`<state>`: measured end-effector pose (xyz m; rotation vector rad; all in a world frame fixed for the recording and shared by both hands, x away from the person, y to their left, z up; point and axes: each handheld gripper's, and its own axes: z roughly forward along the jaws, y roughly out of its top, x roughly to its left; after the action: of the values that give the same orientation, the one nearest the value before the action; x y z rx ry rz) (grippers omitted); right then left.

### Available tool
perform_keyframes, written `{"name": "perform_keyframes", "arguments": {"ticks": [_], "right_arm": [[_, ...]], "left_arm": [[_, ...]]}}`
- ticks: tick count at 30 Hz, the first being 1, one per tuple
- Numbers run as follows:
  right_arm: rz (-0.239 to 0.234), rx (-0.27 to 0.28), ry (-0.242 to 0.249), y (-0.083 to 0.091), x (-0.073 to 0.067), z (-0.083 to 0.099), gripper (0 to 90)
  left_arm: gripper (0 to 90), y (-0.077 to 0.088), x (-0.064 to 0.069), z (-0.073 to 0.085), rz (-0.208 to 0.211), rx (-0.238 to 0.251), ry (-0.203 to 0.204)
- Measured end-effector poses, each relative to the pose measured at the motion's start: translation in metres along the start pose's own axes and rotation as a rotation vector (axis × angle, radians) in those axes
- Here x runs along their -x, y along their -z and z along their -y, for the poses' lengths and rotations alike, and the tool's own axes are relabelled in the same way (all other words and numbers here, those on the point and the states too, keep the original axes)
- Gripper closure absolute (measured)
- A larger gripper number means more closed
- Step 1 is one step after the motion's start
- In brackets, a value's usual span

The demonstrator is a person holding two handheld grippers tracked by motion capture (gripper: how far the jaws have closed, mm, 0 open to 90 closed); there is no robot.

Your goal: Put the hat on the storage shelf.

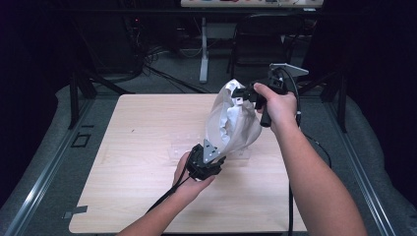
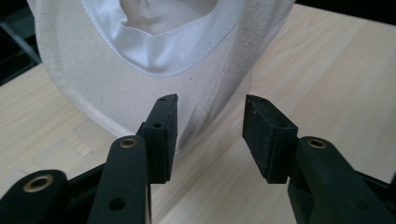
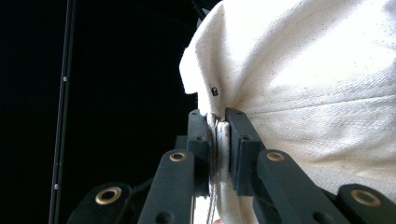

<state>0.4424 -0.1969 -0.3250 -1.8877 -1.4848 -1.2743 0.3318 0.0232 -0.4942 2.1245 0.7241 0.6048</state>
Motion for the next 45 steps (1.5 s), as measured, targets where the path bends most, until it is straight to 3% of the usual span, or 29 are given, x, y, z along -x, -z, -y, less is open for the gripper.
{"name": "perform_keyframes", "arguments": {"ticks": [4, 9, 18, 27, 32, 37, 41, 45], "right_arm": [[-0.001, -0.008, 0.006, -0.001, 0.0, 0.001, 81.3], [0.0, -0.009, 0.006, -0.001, -0.002, 0.001, 81.3], [0.006, -0.024, 0.024, 0.002, -0.012, 0.001, 81.7], [0.002, -0.008, 0.022, 0.008, -0.01, 0.0, 81.9], [-0.003, -0.005, 0.018, 0.007, -0.008, -0.001, 81.9], [-0.007, -0.015, 0.018, 0.0, -0.007, 0.0, 81.8], [-0.011, -0.019, 0.02, -0.005, -0.007, 0.0, 81.8], [-0.012, -0.037, 0.029, -0.013, -0.01, 0.002, 81.6]], "left_arm": [[72.3, -0.002, -0.003, 0.004, -0.029, -0.024, -0.007], [77.3, 0.0, -0.007, 0.006, -0.033, -0.018, -0.017], [77.6, 0.004, -0.03, 0.013, 0.055, 0.033, 0.088], [78.9, 0.001, -0.039, 0.015, 0.111, 0.071, 0.102], [78.9, 0.0, -0.046, 0.017, 0.15, 0.086, 0.135], [78.8, 0.0, -0.05, 0.024, 0.164, 0.095, 0.162], [78.8, 0.001, -0.05, 0.027, 0.157, 0.089, 0.157], [78.8, 0.001, -0.053, 0.033, 0.166, 0.104, 0.194]]}}
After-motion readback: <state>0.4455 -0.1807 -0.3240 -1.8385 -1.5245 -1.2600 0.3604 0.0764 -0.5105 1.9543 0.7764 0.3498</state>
